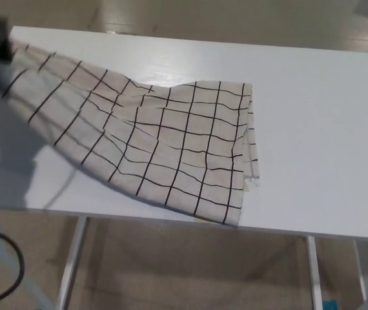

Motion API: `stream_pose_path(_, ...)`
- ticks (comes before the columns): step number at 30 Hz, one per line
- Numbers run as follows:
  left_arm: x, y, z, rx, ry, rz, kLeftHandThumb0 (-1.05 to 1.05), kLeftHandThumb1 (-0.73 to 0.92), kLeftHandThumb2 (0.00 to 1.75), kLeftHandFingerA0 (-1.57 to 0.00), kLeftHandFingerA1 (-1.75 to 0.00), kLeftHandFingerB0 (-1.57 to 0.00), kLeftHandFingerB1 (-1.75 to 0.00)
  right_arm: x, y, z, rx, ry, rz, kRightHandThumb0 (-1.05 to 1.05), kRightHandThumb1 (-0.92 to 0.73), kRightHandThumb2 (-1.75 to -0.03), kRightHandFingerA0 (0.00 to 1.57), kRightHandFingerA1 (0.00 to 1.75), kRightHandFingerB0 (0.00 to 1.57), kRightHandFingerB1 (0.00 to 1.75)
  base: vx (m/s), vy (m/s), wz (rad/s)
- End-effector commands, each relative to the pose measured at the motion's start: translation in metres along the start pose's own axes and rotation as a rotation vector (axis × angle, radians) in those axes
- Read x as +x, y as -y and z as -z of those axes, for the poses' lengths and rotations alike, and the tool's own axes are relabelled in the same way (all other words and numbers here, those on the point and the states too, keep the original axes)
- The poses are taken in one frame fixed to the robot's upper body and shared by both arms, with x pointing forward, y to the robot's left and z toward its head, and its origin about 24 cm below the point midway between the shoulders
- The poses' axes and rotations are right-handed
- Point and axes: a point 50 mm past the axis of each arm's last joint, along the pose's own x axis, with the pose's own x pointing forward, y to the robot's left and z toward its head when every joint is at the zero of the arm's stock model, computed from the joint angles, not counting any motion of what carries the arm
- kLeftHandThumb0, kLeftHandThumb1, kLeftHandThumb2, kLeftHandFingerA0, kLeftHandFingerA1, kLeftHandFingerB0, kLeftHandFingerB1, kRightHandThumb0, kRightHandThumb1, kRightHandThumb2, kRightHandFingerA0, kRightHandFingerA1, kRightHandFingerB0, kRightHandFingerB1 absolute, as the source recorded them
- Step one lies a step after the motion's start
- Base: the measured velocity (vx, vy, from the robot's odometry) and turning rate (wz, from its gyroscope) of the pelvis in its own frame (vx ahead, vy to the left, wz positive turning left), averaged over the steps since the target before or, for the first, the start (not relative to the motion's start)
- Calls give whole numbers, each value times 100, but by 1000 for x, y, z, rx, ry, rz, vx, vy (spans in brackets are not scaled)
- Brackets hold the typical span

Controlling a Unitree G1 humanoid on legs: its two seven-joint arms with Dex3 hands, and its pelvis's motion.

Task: Use the left hand to fold a white towel with checkered patterns in half.

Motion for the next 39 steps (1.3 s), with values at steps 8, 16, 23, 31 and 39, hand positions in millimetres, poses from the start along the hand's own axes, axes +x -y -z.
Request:
stream_pose_path(8,20,-33,-103,-46,384,-242,-20,61,57,-86,-175,-68,-170,-4,2,2,-39,-12,7,-35,-74,-60,48,52,47,46,0,0,0)
stream_pose_path(16,-3,-25,-158,-66,623,-231,-16,54,58,-88,-175,-79,-158,-3,-1,-1,-22,0,6,-35,-75,-62,47,50,52,49,0,0,0)
stream_pose_path(23,-48,10,-208,22,920,-79,-28,49,57,-95,-163,-97,-116,0,-3,-2,-39,7,-13,-32,-74,-62,48,49,53,50,0,0,0)
stream_pose_path(31,-91,47,-233,125,1012,396,-76,51,57,0,-19,-4,-27,0,-6,-1,-12,4,-27,-33,-75,-61,46,48,53,50,0,0,0)
stream_pose_path(39,-97,42,-246,-134,837,734,-92,53,58,0,0,0,-14,-3,-8,4,-3,-10,-46,-37,-73,-61,46,48,53,50,0,0,0)
